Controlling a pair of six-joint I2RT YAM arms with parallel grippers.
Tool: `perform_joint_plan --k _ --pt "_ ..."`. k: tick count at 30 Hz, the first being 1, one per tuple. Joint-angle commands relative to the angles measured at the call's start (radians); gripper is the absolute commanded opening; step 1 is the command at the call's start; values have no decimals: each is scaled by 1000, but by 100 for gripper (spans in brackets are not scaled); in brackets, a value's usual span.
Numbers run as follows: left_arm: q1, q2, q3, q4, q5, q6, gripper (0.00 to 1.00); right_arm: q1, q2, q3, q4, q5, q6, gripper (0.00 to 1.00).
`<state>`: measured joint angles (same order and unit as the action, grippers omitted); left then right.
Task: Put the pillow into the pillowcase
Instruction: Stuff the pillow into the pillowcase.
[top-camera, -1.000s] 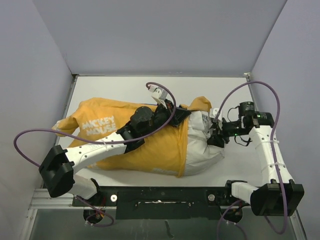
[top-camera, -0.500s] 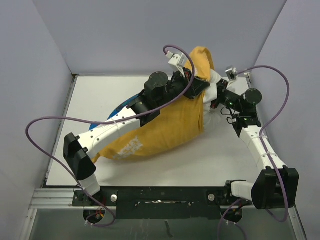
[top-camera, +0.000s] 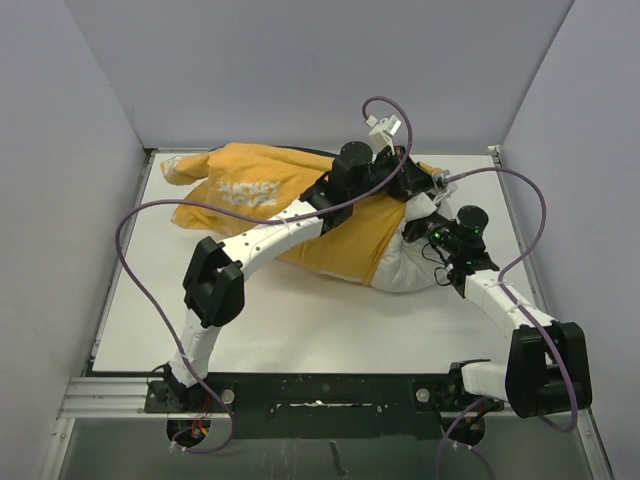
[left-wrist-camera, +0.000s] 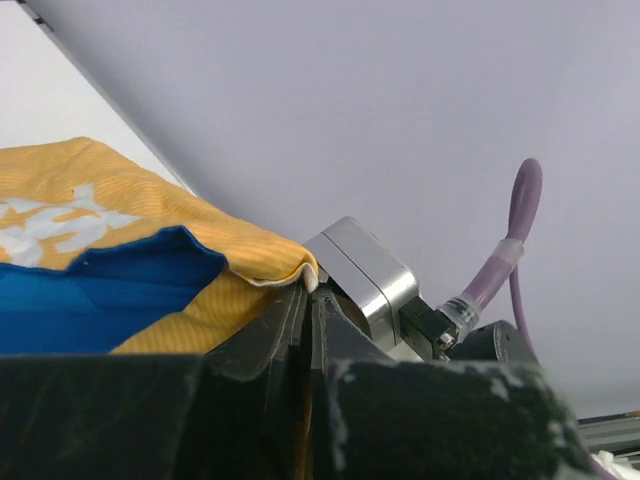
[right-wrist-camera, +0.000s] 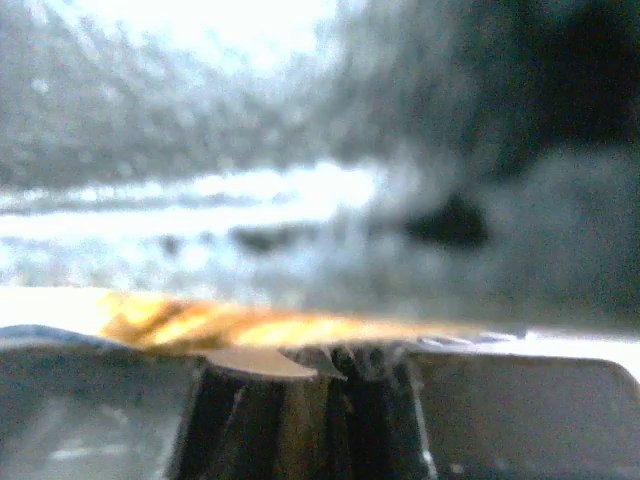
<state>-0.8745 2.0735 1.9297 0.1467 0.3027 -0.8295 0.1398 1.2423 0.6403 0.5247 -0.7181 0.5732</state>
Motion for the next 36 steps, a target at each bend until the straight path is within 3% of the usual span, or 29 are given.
perform_joint_plan --k 1,4,7,8,10,13,18,20,24,27,29,31,32,35,36 --pt "-110 11 125 460 120 -180 0 53 38 -41 100 -95 46 0" --pt "-136 -83 24 466 95 -126 0 -23 30 -19 176 -166 35 0" --pt "-109 -174 -79 398 64 -71 0 -68 18 90 -47 -352 -150 15" --pt "-88 -196 -123 393 54 -69 0 -80 0 147 -204 -405 -259 23" --pt "-40 -229 -217 416 41 -89 0 -111 -55 296 -652 -435 -664 46" --pt "16 -242 -306 434 45 -105 0 -220 -80 511 -1193 -504 -1107 75" --pt "49 -200 -326 467 73 -133 0 -493 11 943 -2023 -561 -1820 96" --pt "51 -185 -312 466 82 -133 0 -541 41 1026 -2190 -522 -1940 98" --pt "60 -184 -282 447 98 -122 0 -563 -7 893 -2096 -404 -1958 98" --pt "68 -187 -263 433 107 -115 0 -561 -36 687 -2035 -387 -2126 98" --pt "69 -184 -250 430 115 -116 0 -546 -54 569 -1843 -402 -2081 98" --pt "68 -179 -234 432 124 -125 0 -496 -60 472 -1522 -390 -1851 98" --pt "66 -176 -227 435 130 -132 0 -457 -61 427 -1316 -353 -1641 98" --pt "44 -174 -205 441 142 -145 0 -267 -19 314 -867 -226 -1296 97" --pt "26 -174 -191 433 148 -141 0 -198 12 328 -811 -223 -1220 86"
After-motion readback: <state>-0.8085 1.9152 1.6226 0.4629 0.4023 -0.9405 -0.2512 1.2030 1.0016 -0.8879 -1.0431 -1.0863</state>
